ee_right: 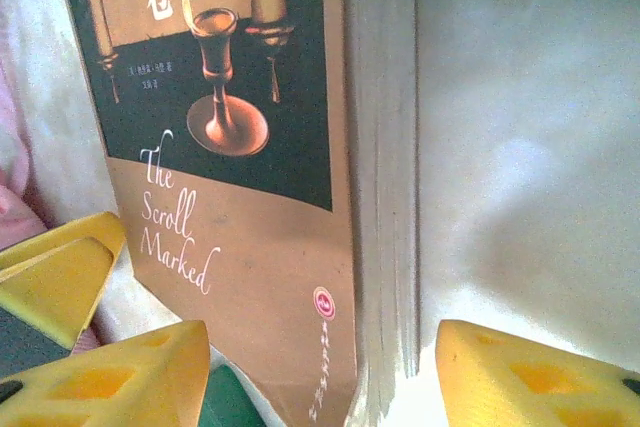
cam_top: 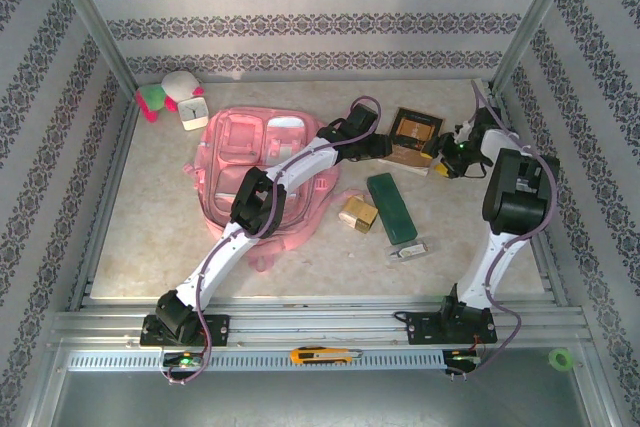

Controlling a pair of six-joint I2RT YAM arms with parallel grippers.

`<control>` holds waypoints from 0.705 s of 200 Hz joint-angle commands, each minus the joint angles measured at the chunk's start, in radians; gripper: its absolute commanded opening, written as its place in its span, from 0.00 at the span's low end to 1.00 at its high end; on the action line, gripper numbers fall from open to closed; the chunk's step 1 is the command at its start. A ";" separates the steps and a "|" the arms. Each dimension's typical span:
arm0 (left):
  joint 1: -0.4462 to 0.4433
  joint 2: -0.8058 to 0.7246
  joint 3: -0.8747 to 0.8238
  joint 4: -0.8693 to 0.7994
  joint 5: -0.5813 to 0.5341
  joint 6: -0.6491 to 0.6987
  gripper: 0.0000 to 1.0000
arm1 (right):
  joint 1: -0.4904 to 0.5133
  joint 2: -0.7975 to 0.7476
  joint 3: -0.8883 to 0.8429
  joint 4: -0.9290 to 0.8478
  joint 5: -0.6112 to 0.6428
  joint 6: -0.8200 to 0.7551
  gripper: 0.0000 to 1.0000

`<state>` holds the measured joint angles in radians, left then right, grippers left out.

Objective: Pack books, pencil case, and school supplies into a backpack

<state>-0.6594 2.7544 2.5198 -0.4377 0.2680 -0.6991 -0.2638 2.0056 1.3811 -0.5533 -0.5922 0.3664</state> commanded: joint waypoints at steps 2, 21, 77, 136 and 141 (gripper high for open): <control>0.004 0.017 0.034 -0.022 -0.002 0.020 0.49 | 0.014 -0.023 0.061 -0.088 0.069 -0.055 0.62; 0.004 0.017 0.033 -0.002 0.017 -0.002 0.49 | 0.037 0.032 0.104 -0.104 0.053 -0.052 0.62; -0.001 0.022 0.024 0.028 0.095 -0.071 0.49 | 0.088 0.138 0.177 -0.148 0.167 -0.035 0.54; -0.005 0.032 0.024 0.071 0.144 -0.118 0.49 | 0.093 0.153 0.198 -0.214 0.252 -0.051 0.51; -0.005 0.033 0.024 0.077 0.148 -0.122 0.49 | 0.096 0.158 0.202 -0.218 0.254 -0.048 0.51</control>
<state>-0.6594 2.7548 2.5198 -0.4294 0.3695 -0.7834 -0.1722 2.1170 1.5650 -0.6773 -0.4252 0.3294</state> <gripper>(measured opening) 0.486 0.520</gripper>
